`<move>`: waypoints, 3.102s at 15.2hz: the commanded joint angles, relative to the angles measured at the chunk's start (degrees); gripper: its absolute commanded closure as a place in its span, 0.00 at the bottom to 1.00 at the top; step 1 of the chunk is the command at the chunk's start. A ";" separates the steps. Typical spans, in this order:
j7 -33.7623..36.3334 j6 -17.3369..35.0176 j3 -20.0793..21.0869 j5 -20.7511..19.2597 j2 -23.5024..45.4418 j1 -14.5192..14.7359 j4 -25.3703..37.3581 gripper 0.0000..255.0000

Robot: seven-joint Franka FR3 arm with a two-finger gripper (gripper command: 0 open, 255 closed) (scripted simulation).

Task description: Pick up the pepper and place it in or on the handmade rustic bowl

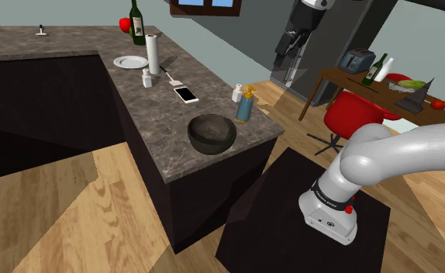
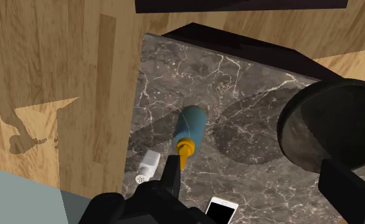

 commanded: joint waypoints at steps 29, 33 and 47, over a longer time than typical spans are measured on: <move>-10.20 42.71 -11.43 -2.77 48.51 -5.82 9.41 0.00; -11.82 45.45 -11.87 -1.35 55.33 -6.68 13.82 0.00; -12.26 49.35 -11.82 -0.69 59.36 -7.10 13.95 0.00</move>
